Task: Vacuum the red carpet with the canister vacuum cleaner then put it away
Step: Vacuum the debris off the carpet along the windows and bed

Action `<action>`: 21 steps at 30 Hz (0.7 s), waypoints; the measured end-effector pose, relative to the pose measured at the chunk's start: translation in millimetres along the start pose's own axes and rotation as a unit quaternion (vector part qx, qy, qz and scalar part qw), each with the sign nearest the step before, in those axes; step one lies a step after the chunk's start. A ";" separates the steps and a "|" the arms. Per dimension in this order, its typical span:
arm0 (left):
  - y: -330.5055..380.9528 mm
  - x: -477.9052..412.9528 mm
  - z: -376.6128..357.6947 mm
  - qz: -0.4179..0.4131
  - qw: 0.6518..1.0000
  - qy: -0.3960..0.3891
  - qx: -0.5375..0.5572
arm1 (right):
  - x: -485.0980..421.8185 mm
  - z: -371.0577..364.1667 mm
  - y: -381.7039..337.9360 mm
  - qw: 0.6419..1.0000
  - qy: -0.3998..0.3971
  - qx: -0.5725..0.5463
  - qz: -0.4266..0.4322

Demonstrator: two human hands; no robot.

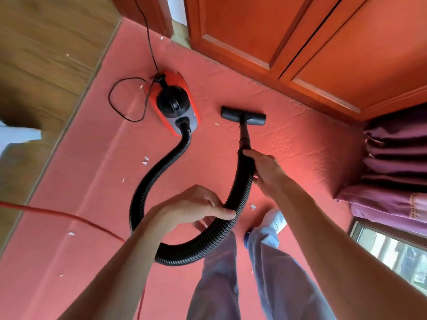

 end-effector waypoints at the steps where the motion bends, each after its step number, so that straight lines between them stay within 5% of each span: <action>1: -5.4 6.7 4.1 0.010 1.000 -0.004 -0.004 | 4.7 -7.7 4.1 1.000 -0.005 0.019 -0.009; 14: -46.5 56.2 3.8 0.019 0.997 -0.081 -0.003 | 52.4 -6.1 38.3 0.984 -0.046 0.152 -0.082; 21: -45.0 38.7 6.6 0.009 0.999 -0.001 -0.043 | 35.3 -3.2 45.4 0.984 0.004 0.164 -0.065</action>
Point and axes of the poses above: each hand's wrist, its own x-axis away from the middle knuckle, its own z-axis out of the back of the hand, y = z × x, the point moved 7 cm from there along -x, towards the middle knuckle, and after that the axes turned 9 degrees about z, right-handed, at the moved point
